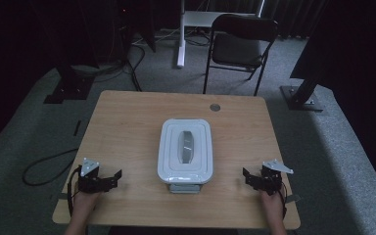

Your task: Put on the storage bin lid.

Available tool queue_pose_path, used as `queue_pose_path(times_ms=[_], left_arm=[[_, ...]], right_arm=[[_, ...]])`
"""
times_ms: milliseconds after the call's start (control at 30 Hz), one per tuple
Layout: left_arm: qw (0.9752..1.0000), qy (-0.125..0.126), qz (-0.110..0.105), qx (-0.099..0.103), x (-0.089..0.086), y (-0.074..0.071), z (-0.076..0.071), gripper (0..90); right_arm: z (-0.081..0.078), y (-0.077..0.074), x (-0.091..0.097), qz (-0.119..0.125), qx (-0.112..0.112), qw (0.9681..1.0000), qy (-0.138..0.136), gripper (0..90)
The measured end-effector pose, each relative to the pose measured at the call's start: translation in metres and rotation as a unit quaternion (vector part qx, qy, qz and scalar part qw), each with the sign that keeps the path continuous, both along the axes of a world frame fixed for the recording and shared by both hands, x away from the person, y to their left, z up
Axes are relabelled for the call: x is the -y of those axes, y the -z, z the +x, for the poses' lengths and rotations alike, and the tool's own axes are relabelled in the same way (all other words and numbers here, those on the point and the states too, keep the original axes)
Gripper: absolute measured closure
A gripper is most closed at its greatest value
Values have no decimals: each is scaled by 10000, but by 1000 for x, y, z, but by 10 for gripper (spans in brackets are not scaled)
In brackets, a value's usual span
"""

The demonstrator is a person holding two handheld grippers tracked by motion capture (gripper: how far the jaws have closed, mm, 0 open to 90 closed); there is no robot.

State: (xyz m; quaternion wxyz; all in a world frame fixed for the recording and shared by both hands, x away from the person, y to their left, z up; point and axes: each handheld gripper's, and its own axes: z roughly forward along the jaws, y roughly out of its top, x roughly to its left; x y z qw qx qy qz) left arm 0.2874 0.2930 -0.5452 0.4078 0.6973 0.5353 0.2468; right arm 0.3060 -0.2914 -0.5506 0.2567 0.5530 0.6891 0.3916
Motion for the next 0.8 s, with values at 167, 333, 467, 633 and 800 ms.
queue_pose_path(times_ms=[167,333,467,633,800], left_arm=[[9999,-126,60,1,-5,2,-6,10],[9993,-367,35,-11,-18,2,-13,9],[9983,-580,42,-5,-26,2,-18,10],[9967,-808,62,48,-33,0,-23,10],[9941,-1082,72,29,-40,2,-27,10]], right_arm=[[-4,0,6,-67,16,9999,95,122],[-15,3,12,-284,-51,9983,497,122],[-21,3,18,-254,-60,9975,659,122],[-26,2,23,-324,-35,9965,769,122],[-33,7,34,-439,-138,9939,998,123]])
